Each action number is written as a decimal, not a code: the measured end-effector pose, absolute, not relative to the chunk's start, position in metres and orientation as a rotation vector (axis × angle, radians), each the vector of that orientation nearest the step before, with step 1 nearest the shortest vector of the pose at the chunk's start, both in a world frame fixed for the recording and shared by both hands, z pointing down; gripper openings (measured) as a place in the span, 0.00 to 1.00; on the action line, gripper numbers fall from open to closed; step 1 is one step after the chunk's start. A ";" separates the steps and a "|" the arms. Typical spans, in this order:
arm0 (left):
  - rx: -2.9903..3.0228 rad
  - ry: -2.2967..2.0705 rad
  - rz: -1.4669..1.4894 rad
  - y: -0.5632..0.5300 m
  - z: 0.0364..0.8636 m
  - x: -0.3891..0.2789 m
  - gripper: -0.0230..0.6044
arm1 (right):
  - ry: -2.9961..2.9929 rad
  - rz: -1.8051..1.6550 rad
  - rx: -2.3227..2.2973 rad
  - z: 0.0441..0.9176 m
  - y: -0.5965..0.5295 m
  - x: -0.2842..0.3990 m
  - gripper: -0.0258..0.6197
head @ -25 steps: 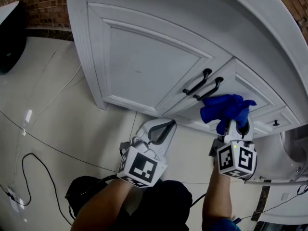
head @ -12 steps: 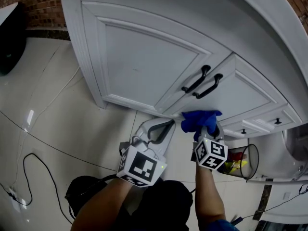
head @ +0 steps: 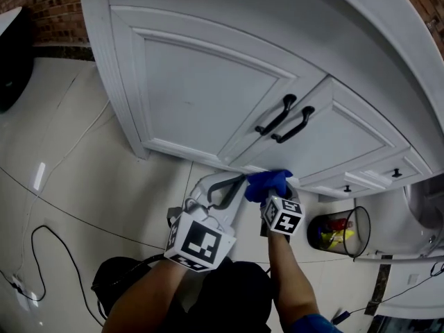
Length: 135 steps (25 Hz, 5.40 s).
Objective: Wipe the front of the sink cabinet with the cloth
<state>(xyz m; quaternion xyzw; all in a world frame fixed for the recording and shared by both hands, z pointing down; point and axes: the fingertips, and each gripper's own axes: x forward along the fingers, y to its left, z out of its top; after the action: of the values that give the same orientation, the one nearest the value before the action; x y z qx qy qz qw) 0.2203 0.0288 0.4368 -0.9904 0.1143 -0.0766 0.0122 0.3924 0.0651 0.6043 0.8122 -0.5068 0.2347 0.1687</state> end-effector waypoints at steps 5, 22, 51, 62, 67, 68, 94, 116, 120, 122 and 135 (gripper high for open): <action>-3.090 0.364 -0.251 0.027 0.439 0.220 0.04 | -1.491 0.629 2.351 0.581 0.078 0.386 0.16; -3.099 0.269 -0.126 0.053 0.424 0.237 0.04 | -1.554 -0.503 2.642 0.246 0.122 0.397 0.16; -3.073 0.346 -0.158 0.047 0.429 0.234 0.04 | -1.419 0.189 2.550 0.468 0.103 0.439 0.16; -3.073 0.364 -0.181 0.044 0.434 0.234 0.04 | -1.317 0.544 2.447 0.584 0.102 0.450 0.16; -3.080 0.367 -0.191 0.045 0.435 0.235 0.04 | -1.314 0.587 2.427 0.598 0.108 0.450 0.16; -3.078 0.368 -0.198 0.045 0.436 0.234 0.04 | -1.321 0.554 2.439 0.587 0.110 0.448 0.16; -3.052 0.415 -0.234 0.037 0.440 0.230 0.04 | -1.206 -0.430 2.689 0.262 0.151 0.475 0.16; -3.090 0.433 -0.298 0.028 0.455 0.217 0.04 | -1.086 0.401 2.426 0.567 0.157 0.505 0.16; -3.091 0.457 -0.353 0.024 0.465 0.213 0.04 | -1.028 0.536 2.436 0.600 0.162 0.505 0.16; -3.087 0.474 -0.380 0.019 0.469 0.209 0.04 | -1.063 0.573 2.441 0.600 0.161 0.486 0.16; -3.072 0.900 -0.409 -0.077 0.450 0.092 0.04 | -2.090 0.349 1.838 0.526 -0.064 0.174 0.16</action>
<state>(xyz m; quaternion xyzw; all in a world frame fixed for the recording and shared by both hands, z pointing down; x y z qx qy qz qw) 0.0922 -0.0775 0.4502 -0.9511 0.2787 -0.1266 -0.0427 0.1736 -0.0638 0.5264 0.6461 -0.7345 0.1226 0.1675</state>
